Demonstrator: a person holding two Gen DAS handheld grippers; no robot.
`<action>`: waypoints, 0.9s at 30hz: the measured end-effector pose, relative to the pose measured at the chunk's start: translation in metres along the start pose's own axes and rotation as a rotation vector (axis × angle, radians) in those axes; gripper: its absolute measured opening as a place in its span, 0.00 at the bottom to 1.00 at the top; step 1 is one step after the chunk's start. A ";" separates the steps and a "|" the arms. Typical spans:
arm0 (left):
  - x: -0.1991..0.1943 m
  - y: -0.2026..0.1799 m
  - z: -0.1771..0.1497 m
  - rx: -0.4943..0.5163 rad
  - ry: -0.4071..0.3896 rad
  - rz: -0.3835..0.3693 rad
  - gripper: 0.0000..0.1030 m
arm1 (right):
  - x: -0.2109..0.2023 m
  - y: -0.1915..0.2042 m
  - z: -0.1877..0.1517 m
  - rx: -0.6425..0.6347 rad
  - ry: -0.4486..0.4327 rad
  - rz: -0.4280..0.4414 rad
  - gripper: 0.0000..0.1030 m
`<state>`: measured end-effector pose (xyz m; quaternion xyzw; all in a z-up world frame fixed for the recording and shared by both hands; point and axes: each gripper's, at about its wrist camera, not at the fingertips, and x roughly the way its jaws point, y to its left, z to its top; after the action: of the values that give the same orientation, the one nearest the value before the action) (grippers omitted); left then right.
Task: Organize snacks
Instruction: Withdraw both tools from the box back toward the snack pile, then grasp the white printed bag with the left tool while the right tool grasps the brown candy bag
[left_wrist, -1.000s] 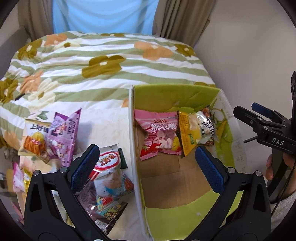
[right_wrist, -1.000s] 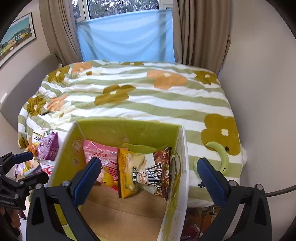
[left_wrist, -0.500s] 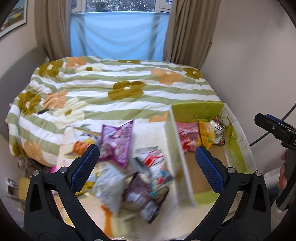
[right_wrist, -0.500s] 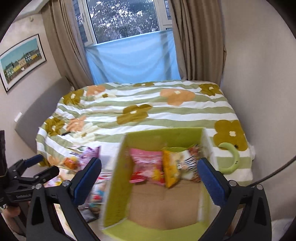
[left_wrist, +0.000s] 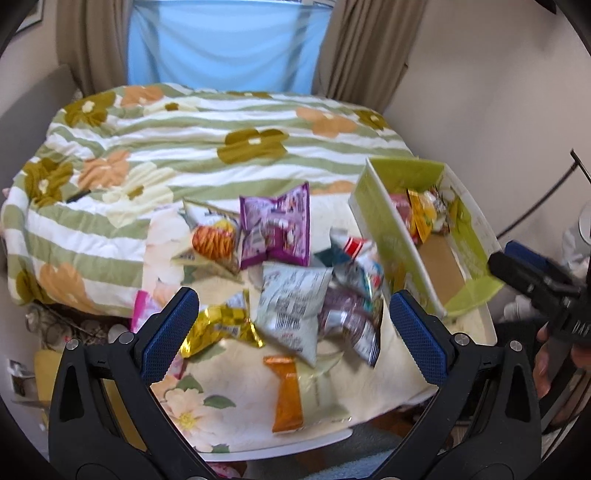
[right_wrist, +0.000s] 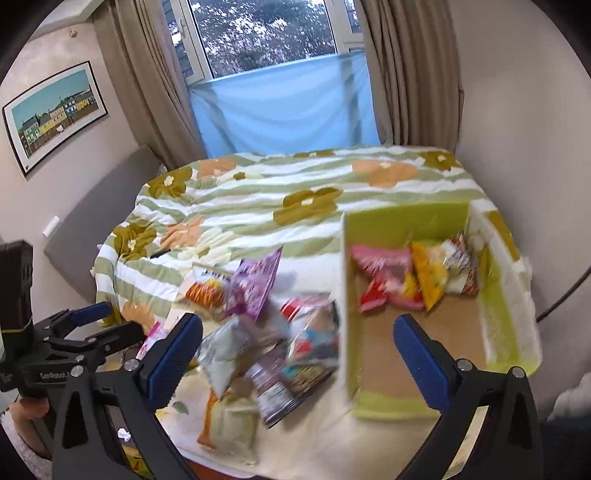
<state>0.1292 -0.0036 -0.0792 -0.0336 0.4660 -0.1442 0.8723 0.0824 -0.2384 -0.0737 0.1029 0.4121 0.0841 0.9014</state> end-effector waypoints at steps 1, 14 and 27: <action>0.004 0.004 -0.003 -0.001 0.013 -0.012 0.99 | 0.003 0.002 -0.006 0.010 0.009 0.002 1.00; 0.075 0.002 -0.028 -0.030 0.143 -0.061 0.99 | 0.052 -0.010 -0.084 0.251 0.116 0.036 1.00; 0.150 -0.003 -0.029 0.006 0.192 -0.005 0.92 | 0.096 -0.032 -0.121 0.520 0.114 0.045 1.00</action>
<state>0.1835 -0.0464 -0.2150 -0.0181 0.5469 -0.1501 0.8235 0.0547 -0.2321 -0.2288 0.3351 0.4676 0.0011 0.8180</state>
